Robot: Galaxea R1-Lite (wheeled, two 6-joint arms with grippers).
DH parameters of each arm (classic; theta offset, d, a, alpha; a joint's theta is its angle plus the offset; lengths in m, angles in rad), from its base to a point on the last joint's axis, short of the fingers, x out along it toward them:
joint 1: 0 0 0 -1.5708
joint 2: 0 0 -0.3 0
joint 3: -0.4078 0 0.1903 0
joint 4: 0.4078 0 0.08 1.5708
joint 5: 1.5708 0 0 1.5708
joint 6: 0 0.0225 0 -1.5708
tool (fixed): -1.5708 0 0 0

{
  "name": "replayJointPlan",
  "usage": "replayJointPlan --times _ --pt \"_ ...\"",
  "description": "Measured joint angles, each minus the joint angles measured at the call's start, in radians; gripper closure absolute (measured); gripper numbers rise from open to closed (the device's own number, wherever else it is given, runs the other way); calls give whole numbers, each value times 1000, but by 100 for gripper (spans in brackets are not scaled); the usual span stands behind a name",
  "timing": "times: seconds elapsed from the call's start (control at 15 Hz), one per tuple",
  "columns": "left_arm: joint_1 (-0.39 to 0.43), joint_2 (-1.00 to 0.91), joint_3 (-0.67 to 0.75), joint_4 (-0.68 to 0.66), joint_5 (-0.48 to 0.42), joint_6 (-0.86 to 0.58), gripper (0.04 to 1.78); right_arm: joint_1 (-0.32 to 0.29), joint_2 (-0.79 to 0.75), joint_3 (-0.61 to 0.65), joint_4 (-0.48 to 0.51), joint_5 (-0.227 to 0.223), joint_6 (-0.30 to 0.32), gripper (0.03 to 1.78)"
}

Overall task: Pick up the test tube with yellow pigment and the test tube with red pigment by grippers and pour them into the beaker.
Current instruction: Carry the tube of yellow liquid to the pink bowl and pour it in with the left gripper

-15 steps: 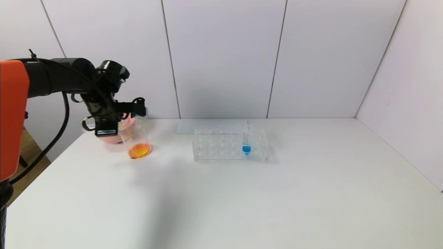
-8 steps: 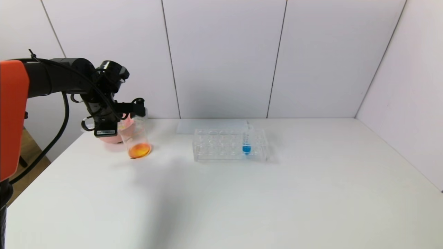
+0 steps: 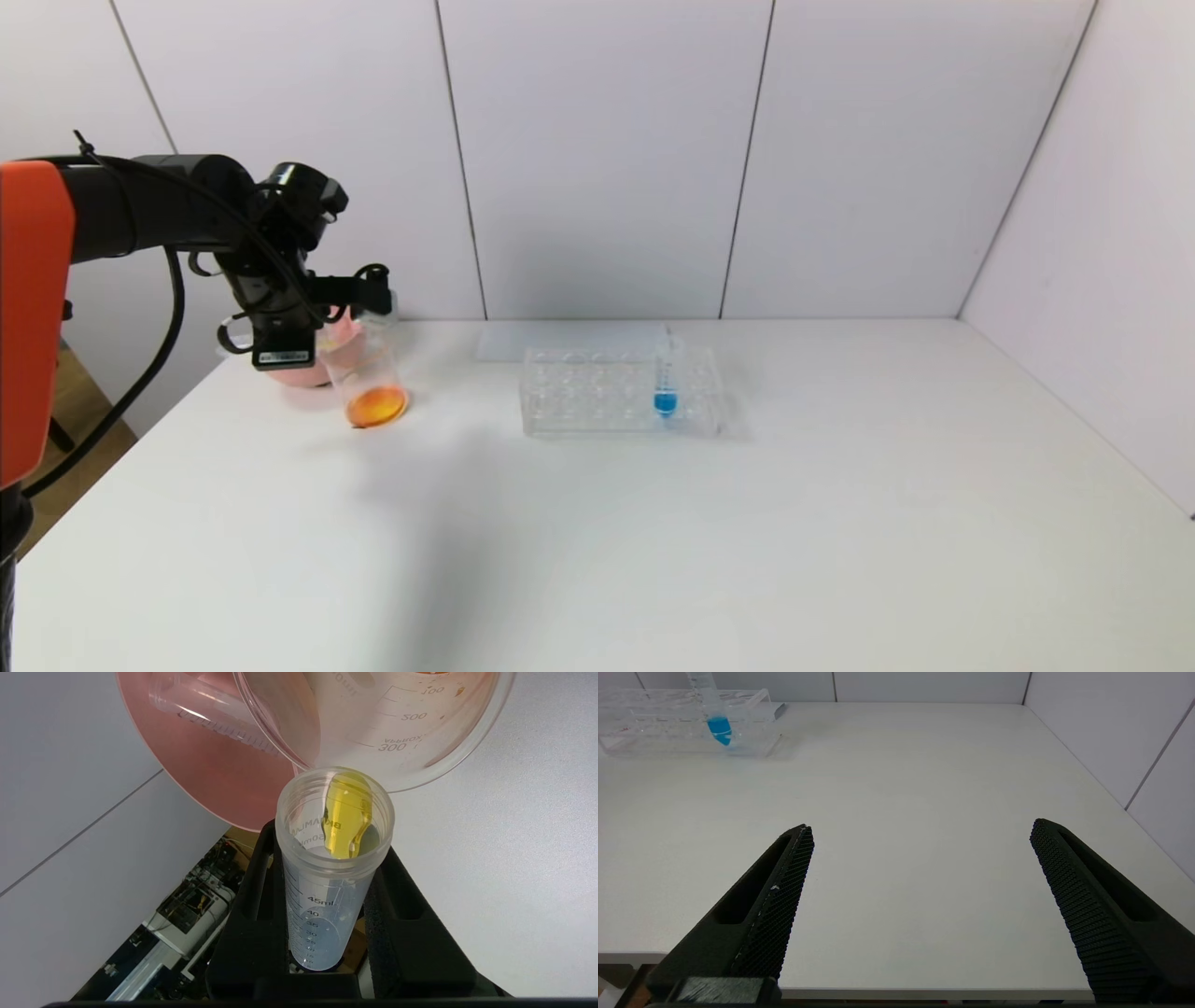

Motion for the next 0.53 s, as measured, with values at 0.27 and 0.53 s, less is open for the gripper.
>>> replayJointPlan --times 0.27,0.53 --pt "0 -7 0 1 0 0 135 0 0 0 0 0 0 11" --pt "-1 -13 0 20 1 1 135 0 0 0 0 0 0 11"
